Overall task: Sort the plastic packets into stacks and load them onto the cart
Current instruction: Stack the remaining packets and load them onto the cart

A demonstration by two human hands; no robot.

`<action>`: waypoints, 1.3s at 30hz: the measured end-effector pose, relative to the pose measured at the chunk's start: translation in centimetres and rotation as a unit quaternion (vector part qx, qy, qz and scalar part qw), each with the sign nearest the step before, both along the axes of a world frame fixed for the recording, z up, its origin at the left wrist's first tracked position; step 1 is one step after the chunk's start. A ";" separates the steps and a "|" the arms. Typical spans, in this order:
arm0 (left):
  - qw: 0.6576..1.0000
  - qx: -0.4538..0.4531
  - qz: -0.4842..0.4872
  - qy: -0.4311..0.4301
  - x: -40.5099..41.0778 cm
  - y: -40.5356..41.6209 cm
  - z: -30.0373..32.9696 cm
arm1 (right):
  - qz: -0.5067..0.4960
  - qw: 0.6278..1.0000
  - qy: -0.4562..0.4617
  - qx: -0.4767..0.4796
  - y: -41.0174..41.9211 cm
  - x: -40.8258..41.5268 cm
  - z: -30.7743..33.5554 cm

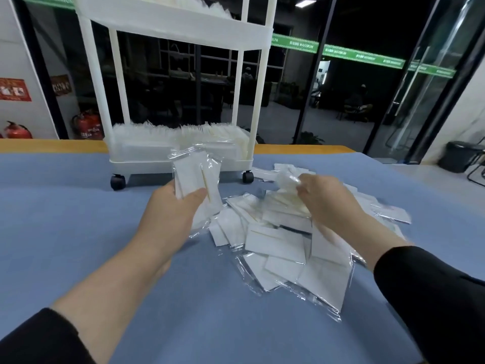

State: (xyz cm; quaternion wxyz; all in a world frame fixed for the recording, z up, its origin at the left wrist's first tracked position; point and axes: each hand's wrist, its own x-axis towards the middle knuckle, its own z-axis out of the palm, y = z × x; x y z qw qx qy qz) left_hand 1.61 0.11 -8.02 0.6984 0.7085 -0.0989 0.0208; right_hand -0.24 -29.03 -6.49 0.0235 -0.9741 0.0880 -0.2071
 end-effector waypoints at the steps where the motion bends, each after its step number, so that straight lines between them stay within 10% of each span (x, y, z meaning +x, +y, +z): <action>1: 1.000 0.001 -0.002 0.002 0.0 0.0 0.0 | 0.008 0.998 -0.021 0.058 -0.1 -0.3 0.8; 9: 0.998 -0.022 0.051 0.001 0.4 1.9 1.7 | 0.231 0.843 -0.050 0.483 5.6 -2.3 7.1; 14: 0.998 -0.022 0.059 0.010 0.5 5.0 2.2 | 0.295 0.835 0.058 0.461 12.0 0.1 5.8; 22: 0.995 -0.060 0.002 0.082 1.2 5.5 0.4 | 0.249 0.872 -0.061 0.417 18.7 4.3 0.3; 29: 0.964 -0.240 0.061 0.097 1.7 5.0 1.0 | 0.284 0.782 0.084 0.549 19.1 1.8 0.3; 34: 0.975 -0.197 0.031 0.102 1.1 4.0 0.5 | 0.298 0.747 0.044 0.593 21.1 1.1 0.1; 39: 0.952 -0.183 0.235 -0.067 1.9 6.4 1.9 | 0.297 0.879 -0.003 0.374 18.8 1.3 1.5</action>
